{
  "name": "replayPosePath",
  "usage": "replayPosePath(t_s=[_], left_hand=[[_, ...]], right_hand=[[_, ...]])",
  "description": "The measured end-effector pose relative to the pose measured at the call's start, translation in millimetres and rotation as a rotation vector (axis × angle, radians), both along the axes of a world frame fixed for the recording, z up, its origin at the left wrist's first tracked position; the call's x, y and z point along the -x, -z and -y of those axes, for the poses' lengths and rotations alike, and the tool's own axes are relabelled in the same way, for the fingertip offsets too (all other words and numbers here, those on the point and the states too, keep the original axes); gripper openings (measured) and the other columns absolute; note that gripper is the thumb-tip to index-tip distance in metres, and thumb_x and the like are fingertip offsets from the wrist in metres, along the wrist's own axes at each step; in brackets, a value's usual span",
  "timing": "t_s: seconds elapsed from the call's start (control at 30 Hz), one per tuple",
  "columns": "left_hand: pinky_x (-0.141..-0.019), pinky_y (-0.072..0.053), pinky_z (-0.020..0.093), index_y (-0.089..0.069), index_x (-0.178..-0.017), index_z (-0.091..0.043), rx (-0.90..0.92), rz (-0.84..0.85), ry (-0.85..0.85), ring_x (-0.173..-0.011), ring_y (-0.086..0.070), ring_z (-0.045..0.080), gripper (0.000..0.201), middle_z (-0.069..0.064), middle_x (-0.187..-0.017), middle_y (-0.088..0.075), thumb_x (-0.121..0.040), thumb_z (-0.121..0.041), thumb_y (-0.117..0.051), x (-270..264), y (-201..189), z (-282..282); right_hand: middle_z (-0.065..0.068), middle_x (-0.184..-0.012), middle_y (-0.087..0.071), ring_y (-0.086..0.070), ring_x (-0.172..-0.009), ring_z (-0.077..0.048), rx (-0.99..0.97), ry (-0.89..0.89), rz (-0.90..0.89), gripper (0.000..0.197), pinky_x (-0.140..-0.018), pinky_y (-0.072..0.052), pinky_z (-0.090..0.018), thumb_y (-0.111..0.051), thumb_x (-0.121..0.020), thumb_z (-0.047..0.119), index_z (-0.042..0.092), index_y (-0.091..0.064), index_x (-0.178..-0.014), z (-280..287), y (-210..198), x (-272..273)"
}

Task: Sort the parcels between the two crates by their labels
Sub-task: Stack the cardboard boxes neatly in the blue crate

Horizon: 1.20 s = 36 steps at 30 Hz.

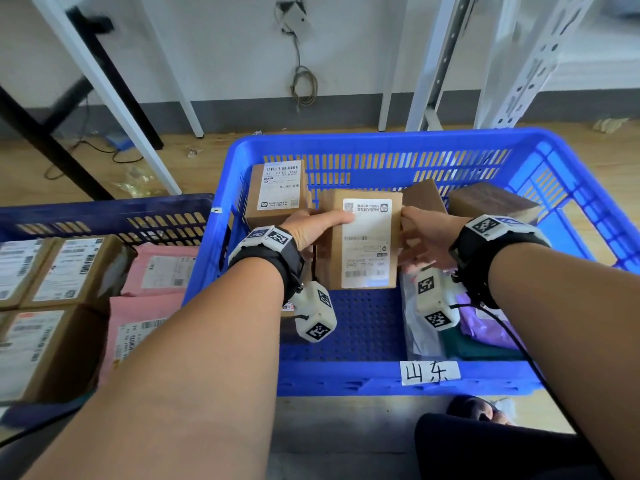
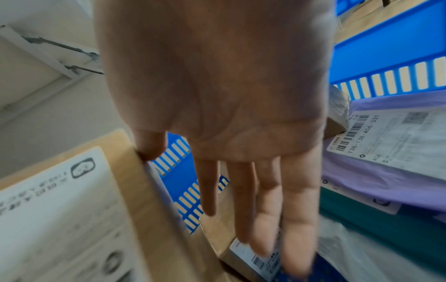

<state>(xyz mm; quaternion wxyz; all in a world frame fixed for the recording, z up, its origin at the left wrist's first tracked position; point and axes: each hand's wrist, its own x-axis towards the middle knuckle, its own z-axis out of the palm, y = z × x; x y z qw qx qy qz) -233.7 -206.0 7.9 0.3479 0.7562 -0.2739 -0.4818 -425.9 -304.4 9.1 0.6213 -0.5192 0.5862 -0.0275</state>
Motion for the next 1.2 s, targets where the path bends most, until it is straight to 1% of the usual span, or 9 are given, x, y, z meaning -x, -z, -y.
replayPosePath(t_s=[0.27,0.37,0.47,0.53,0.7,0.83,0.93,1.1,1.2], left_hand=[[-0.093,-0.050,0.047,-0.066,-0.112,-0.039,-0.036,-0.018,0.021,-0.109,-0.063,0.021,0.095,-0.004,-0.118,-0.068,-0.027,-0.077,-0.079,-9,6,3],[-0.086,-0.052,0.037,-0.061,-0.119,-0.035,-0.046,-0.042,0.137,-0.104,-0.065,0.016,0.086,-0.004,-0.112,-0.071,-0.040,-0.056,-0.086,0,-10,-6],[-0.069,-0.054,0.028,-0.062,-0.117,-0.031,-0.084,-0.094,0.274,-0.096,-0.067,0.013,0.060,-0.003,-0.103,-0.072,-0.062,-0.030,-0.084,5,-14,-11],[-0.079,-0.058,0.034,-0.060,-0.123,-0.030,-0.127,-0.098,0.331,-0.099,-0.068,0.016,0.069,-0.001,-0.108,-0.071,-0.059,-0.031,-0.087,5,-12,-12],[-0.091,-0.050,0.036,-0.059,-0.126,-0.031,-0.120,-0.042,0.296,-0.108,-0.061,0.016,0.074,-0.001,-0.121,-0.065,-0.058,-0.041,-0.087,5,-13,-11],[-0.091,-0.044,0.033,-0.056,-0.126,-0.026,-0.121,0.106,0.138,-0.107,-0.058,0.015,0.096,-0.006,-0.122,-0.062,-0.044,-0.066,-0.085,-5,-5,-12],[-0.090,-0.054,0.043,-0.060,-0.121,-0.033,-0.136,0.011,0.025,-0.102,-0.064,0.022,0.118,-0.006,-0.125,-0.061,-0.015,-0.084,-0.073,-13,13,-6],[-0.091,-0.054,0.047,-0.062,-0.115,-0.029,-0.181,-0.209,0.017,-0.103,-0.065,0.028,0.074,0.000,-0.119,-0.062,-0.053,-0.065,-0.080,1,-8,-13],[-0.078,-0.059,0.039,-0.064,-0.098,-0.018,-0.175,-0.297,0.027,-0.083,-0.070,0.019,0.034,0.005,-0.093,-0.073,-0.076,-0.041,-0.077,1,-6,-16]], right_hand=[[0.005,-0.120,-0.065,-0.060,-0.113,-0.019,0.189,0.082,0.101,0.090,-0.097,-0.045,-0.044,-0.070,-0.046,0.081,0.030,-0.061,-0.120,17,-17,0],[-0.003,-0.121,-0.062,-0.064,-0.099,-0.017,0.128,-0.123,0.128,0.076,-0.075,-0.051,-0.031,-0.078,-0.070,0.048,0.026,-0.048,-0.136,5,-28,-7],[0.001,-0.130,-0.056,-0.066,-0.103,-0.020,0.121,-0.487,-0.004,0.121,-0.084,-0.055,-0.036,-0.094,-0.044,0.039,0.029,-0.031,-0.147,-3,-29,-21],[0.001,-0.132,-0.057,-0.063,-0.110,-0.022,0.092,-0.594,-0.078,0.128,-0.096,-0.051,-0.046,-0.097,-0.031,0.044,0.037,-0.035,-0.143,-3,-25,-25],[0.002,-0.132,-0.051,-0.054,-0.116,-0.023,0.008,-0.370,-0.011,0.086,-0.101,-0.043,-0.050,-0.084,-0.068,0.020,0.047,-0.036,-0.134,-6,-23,-13],[-0.001,-0.084,-0.064,-0.058,-0.064,-0.014,-0.025,-0.128,0.094,0.029,-0.054,-0.045,-0.025,-0.076,-0.075,0.030,0.022,-0.061,-0.099,1,-17,-2],[-0.004,-0.083,-0.065,-0.054,-0.061,-0.017,-0.038,-0.022,0.183,0.027,-0.054,-0.042,-0.024,-0.070,-0.081,0.032,0.015,-0.064,-0.101,3,-20,0],[0.000,-0.051,-0.062,-0.058,-0.040,-0.011,-0.096,-0.080,0.207,0.012,-0.052,-0.048,-0.026,-0.054,-0.095,0.019,0.013,-0.059,-0.086,-3,-21,3],[-0.001,-0.058,-0.067,-0.063,-0.047,-0.012,-0.068,-0.163,0.080,0.015,-0.051,-0.051,-0.023,-0.058,-0.091,0.023,0.011,-0.062,-0.099,-1,-21,10]])
